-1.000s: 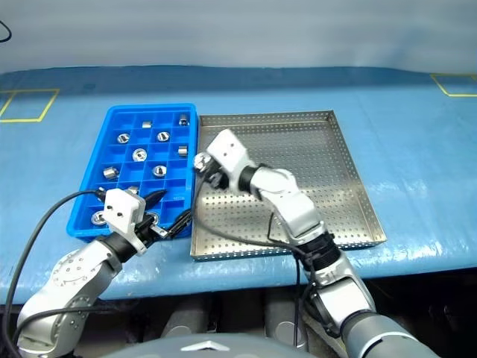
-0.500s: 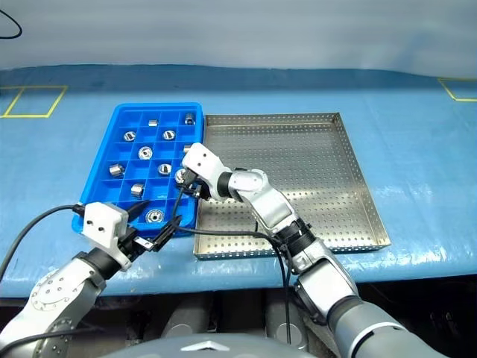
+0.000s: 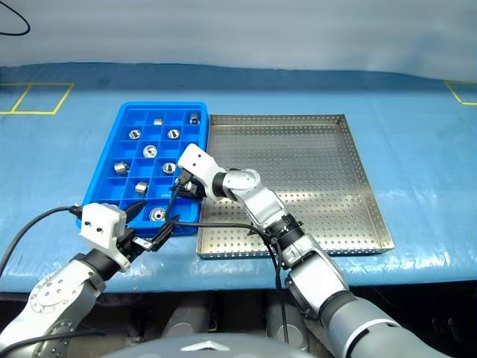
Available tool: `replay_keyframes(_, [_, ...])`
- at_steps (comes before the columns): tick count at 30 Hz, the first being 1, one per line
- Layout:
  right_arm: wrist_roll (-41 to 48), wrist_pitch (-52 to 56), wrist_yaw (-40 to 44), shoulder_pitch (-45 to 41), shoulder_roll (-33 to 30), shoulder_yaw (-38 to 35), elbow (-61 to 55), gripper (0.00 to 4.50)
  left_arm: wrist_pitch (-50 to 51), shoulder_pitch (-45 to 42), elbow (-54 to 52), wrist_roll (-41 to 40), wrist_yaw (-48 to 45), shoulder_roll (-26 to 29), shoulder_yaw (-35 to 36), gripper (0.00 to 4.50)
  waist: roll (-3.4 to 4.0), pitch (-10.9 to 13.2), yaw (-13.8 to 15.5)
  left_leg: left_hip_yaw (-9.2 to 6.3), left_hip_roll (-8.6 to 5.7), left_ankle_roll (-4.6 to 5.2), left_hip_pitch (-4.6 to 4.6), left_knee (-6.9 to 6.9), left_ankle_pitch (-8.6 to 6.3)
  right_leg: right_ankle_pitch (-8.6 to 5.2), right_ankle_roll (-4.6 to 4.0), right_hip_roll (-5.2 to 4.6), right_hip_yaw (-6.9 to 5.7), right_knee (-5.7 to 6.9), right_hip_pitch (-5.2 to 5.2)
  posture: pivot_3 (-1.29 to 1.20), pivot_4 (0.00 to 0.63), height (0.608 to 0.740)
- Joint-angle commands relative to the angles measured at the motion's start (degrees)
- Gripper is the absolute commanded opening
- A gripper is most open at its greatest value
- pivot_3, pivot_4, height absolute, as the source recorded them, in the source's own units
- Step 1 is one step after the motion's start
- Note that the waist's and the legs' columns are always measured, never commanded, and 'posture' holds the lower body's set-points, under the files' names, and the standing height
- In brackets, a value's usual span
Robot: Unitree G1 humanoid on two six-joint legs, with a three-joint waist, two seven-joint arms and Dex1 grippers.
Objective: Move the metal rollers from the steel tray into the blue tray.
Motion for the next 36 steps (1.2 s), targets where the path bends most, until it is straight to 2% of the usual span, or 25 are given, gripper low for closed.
replay_keyframes(1, [-0.1, -2.1, -0.6, -0.8, 0.5, -2.0, -2.3, 2.93, -0.2, -0.6, -2.4, -0.4, 0.0, 0.2, 0.3, 4.50, 0.00, 0.0, 0.0, 0.00, 0.00, 0.00, 0.00, 0.00, 0.00, 0.00, 0.00, 0.00, 0.00, 0.00, 0.00, 0.12, 0.150, 0.740])
replay_keyframes(7, [2.1, -1.5, -3.8, 1.3, 0.0, -7.2, -11.1, 2.93, -0.1, -3.5, -1.5, -0.9, -0.7, 0.2, -1.1, 4.50, 0.00, 0.0, 0.0, -0.01, 0.00, -0.01, 0.00, 0.00, 0.01, 0.01, 0.02, 0.00, 0.00, 0.01, 0.00, 0.09, 0.150, 0.740])
replay_keyframes(12, [1.1, -0.4, -10.5, 7.0, -3.7, -13.3, -21.9, 2.93, 0.0, -8.5, 0.5, -2.0, -1.3, -1.0, -3.4, 4.50, -0.01, 0.0, 0.1, -0.03, -0.04, 0.00, -0.01, 0.01, 0.00, 0.03, 0.05, -0.04, -0.02, -0.06, 0.05, 0.04, 0.150, 0.740])
replay_keyframes(18, [-5.1, 7.4, -14.1, 16.5, -15.3, -15.6, -34.1, 2.93, -0.4, -13.9, 4.1, -3.5, -4.1, -0.4, -5.2, 4.50, 0.00, 0.0, -1.1, 0.03, -0.07, 0.04, -0.02, 0.02, -0.02, -0.01, -0.01, -0.06, 0.03, -0.08, 0.05, -0.07, 0.150, 0.740])
replay_keyframes(21, [-4.7, 10.6, -15.1, 20.3, -18.1, -18.2, -37.2, 2.93, -0.1, -17.2, 6.5, -3.5, -5.7, 0.2, -6.0, 4.50, 0.01, 0.0, -2.7, 0.14, -0.06, 0.05, -0.02, 0.03, -0.02, 0.00, 0.01, 0.01, 0.09, -0.06, 0.01, -0.13, 0.150, 0.740])
replay_keyframes(28, [1.1, 11.8, -13.1, 26.8, -20.3, -24.4, -40.0, 2.93, -1.6, -22.7, 12.4, -2.1, -8.2, 1.2, -7.3, 4.50, 0.01, 0.0, -5.8, 0.20, -0.06, 0.07, 0.03, 0.03, -0.03, 0.11, 0.23, 0.13, 0.19, -0.01, 0.02, -0.20, 0.150, 0.740])
replay_keyframes(32, [7.8, 12.9, -9.4, 28.8, -21.4, -28.8, -40.8, 2.93, -3.4, -24.8, 15.5, -1.7, -10.2, 0.7, -8.9, 4.50, 0.01, 0.0, -6.7, 0.27, -0.06, 0.11, 0.02, 0.08, -0.05, 0.17, 0.32, 0.12, 0.29, -0.04, 0.02, -0.22, 0.150, 0.740])
replay_keyframes(36, [10.1, 13.7, -8.3, 29.6, -22.4, -29.6, -41.4, 2.93, -4.5, -25.1, 17.3, -0.5, -11.2, 0.9, -10.5, 4.50, 0.01, 0.0, -7.9, 0.31, -0.04, 0.18, 0.02, 0.08, -0.10, 0.18, 0.36, 0.11, 0.35, -0.06, 0.02, -0.24, 0.150, 0.740])
